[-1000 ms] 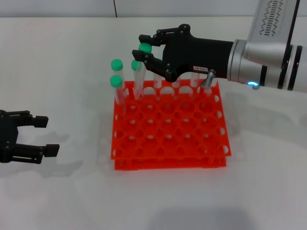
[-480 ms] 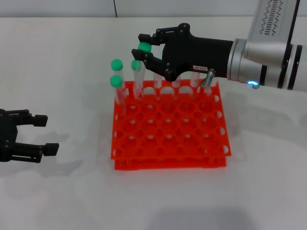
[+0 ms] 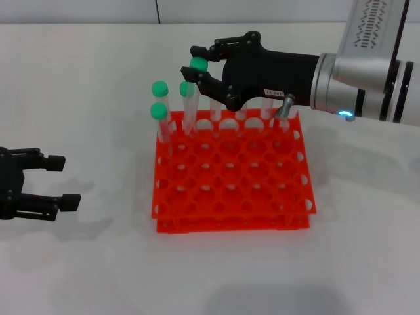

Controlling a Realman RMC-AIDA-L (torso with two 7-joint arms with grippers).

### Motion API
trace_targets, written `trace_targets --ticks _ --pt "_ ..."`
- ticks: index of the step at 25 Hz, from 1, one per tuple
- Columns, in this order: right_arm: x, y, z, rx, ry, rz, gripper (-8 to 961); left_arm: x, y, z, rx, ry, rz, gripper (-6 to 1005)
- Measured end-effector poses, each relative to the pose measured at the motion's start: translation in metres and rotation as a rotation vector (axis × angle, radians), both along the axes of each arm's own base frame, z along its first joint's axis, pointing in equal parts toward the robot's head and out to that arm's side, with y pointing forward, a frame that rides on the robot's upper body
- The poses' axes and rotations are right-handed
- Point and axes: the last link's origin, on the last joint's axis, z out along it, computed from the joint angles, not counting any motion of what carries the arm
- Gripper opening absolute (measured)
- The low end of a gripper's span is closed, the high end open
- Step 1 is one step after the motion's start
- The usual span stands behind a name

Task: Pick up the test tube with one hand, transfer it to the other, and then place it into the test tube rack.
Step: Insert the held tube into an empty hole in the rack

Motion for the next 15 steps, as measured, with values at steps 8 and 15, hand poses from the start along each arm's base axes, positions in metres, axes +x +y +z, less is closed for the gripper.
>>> trace_targets --ticks 8,15 --pt "0.0008 0.0013 -0.0049 0.001 -0.015 -0.013 283 -0.0009 0.0002 -0.0005 0.001 0.003 0.002 888" --pt "-0.0014 -0.0003 -0.0094 0.013 -0.012 -0.001 283 -0.0029 -0.0015 -0.001 0.002 0.004 0.01 888"
